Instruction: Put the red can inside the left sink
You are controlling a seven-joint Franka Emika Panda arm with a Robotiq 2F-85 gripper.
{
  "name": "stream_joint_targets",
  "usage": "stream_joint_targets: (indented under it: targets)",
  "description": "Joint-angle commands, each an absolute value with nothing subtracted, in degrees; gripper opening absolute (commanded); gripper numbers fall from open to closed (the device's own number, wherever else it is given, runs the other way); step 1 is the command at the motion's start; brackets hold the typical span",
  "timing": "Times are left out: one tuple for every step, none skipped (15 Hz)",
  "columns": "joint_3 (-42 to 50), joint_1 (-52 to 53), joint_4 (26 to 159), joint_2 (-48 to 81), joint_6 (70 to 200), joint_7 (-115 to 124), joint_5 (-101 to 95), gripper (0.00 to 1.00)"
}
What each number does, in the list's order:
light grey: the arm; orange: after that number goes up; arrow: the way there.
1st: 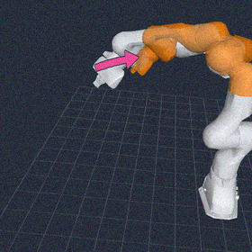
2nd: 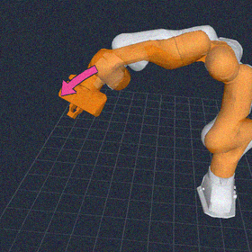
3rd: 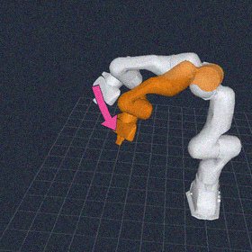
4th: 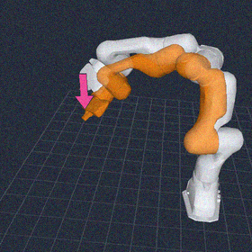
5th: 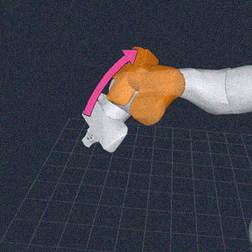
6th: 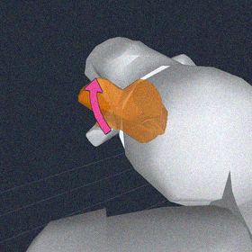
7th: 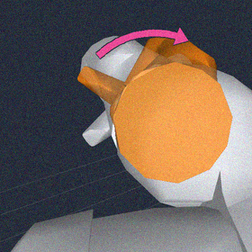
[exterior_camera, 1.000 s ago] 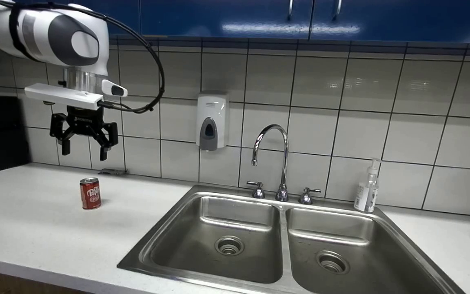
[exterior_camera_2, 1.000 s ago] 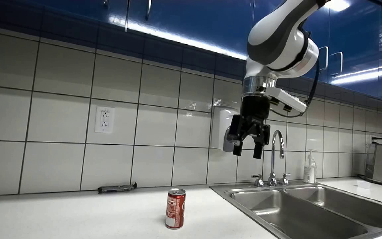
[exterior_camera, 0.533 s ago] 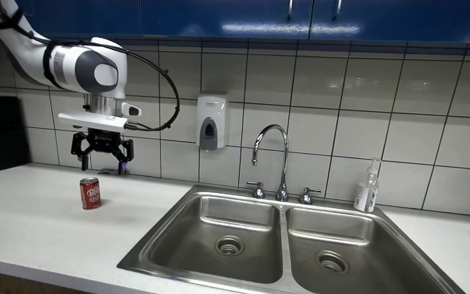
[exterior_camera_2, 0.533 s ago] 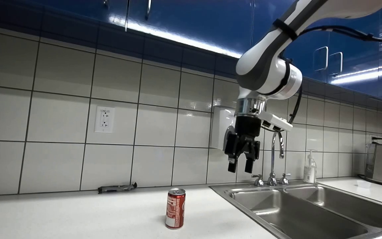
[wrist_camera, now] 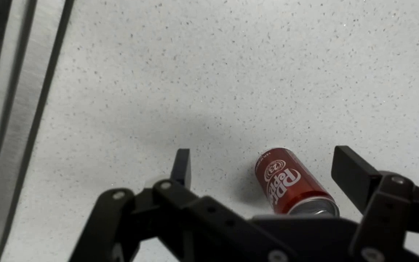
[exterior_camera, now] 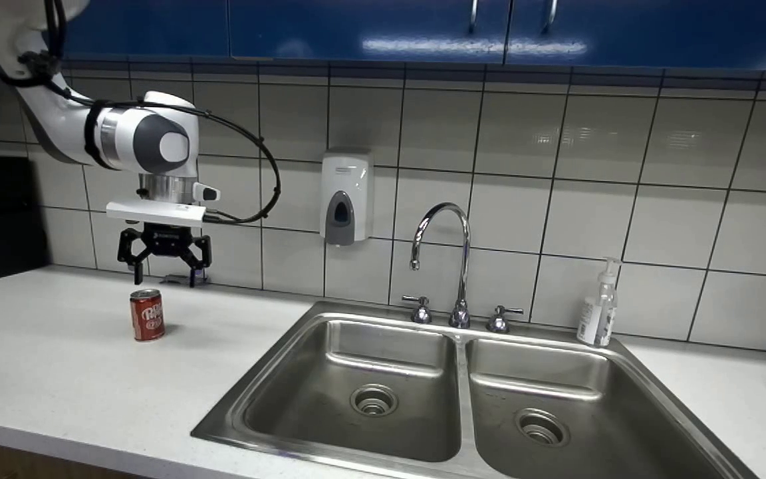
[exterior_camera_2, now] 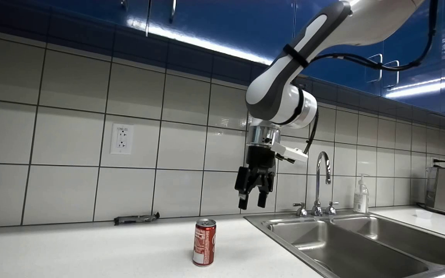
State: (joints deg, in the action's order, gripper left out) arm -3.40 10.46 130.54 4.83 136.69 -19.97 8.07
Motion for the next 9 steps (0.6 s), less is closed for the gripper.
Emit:
stream_joint_targets:
  targets:
    - [-6.2, 10.0, 126.1, 8.5, 137.0, -16.5, 3.9, 1.0]
    - [-6.5, 10.2, 125.1, 9.4, 137.2, -15.3, 2.5, 1.0]
    - [-6.8, 10.4, 124.1, 10.2, 137.1, -14.0, 1.1, 1.0]
    - [-6.9, 10.4, 123.2, 11.0, 137.1, -12.8, -0.1, 1.0]
    - [-7.1, 10.5, 122.1, 11.9, 136.9, -11.5, -0.6, 1.0]
    - [-7.2, 10.5, 121.3, 12.7, 137.2, -10.2, -0.8, 1.0]
    - [-7.5, 10.5, 120.3, 13.7, 137.5, -8.9, -0.2, 1.0]
    - [-7.6, 10.7, 119.5, 14.6, 137.7, -7.5, -0.1, 1.0]
    - [-7.8, 10.8, 118.9, 15.3, 138.1, -6.2, 0.2, 1.0]
